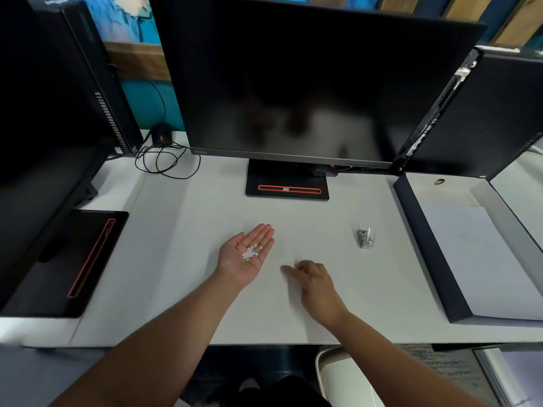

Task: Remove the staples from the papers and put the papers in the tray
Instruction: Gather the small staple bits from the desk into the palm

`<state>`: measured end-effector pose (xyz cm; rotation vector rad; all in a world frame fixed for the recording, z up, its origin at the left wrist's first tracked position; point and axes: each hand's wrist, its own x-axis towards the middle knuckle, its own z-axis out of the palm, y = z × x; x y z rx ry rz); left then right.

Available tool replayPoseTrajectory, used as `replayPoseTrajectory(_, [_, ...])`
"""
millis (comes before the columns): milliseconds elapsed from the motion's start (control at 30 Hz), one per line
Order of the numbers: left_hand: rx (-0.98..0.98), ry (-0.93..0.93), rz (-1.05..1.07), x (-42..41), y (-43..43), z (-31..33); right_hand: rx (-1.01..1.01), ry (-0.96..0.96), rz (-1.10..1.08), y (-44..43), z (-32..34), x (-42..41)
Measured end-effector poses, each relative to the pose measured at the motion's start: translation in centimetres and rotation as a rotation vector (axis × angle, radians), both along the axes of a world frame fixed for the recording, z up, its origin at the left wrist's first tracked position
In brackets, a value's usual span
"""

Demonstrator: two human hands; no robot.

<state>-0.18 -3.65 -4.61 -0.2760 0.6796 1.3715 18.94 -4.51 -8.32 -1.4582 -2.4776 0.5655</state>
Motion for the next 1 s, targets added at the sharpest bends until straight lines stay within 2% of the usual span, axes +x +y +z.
replayPoseTrajectory(200, [-0.011, 0.005, 0.016, 0.3, 0.0, 0.2, 0.184, -0.326, 0.11, -1.5, 0.0, -0.2])
replayPoseTrajectory(367, [-0.026, -0.007, 0.02, 1.8, -0.7, 0.3, 0.195, -0.391, 0.114, -1.3, 0.0, 0.2])
replayPoseTrajectory(433, [-0.021, -0.003, 0.032, 2.0, -1.3, 0.5, 0.042, -0.342, 0.128, -1.1, 0.8, 0.0])
replayPoseTrajectory(533, [-0.024, 0.0, 0.053, 2.1, -2.0, 0.5, -0.28, -0.102, -0.021, 0.1, 1.2, -0.2])
replayPoseTrajectory(633, [-0.029, -0.001, 0.071, 2.6, -2.5, 0.2, -0.746, 0.41, -0.321, 0.9, 3.3, -0.3])
replayPoseTrajectory(667, [-0.031, 0.003, 0.073, 2.8, -2.6, 0.1, -0.877, 0.526, -0.393, 1.0, 4.0, -0.3])
replayPoseTrajectory(733, [-0.041, 0.009, 0.078, 3.4, -2.9, -0.1, -1.016, 0.607, -0.462, 0.9, 5.7, -0.3])
replayPoseTrajectory(867, [-0.06, 0.012, 0.085, 4.9, -3.3, -0.3, -1.037, 0.683, -0.425, -0.1, 6.7, -0.4])
replayPoseTrajectory(1000, [-0.064, 0.047, 0.051, 6.0, -3.7, -0.6, -0.792, 0.755, -0.386, -1.2, 6.3, -1.7])
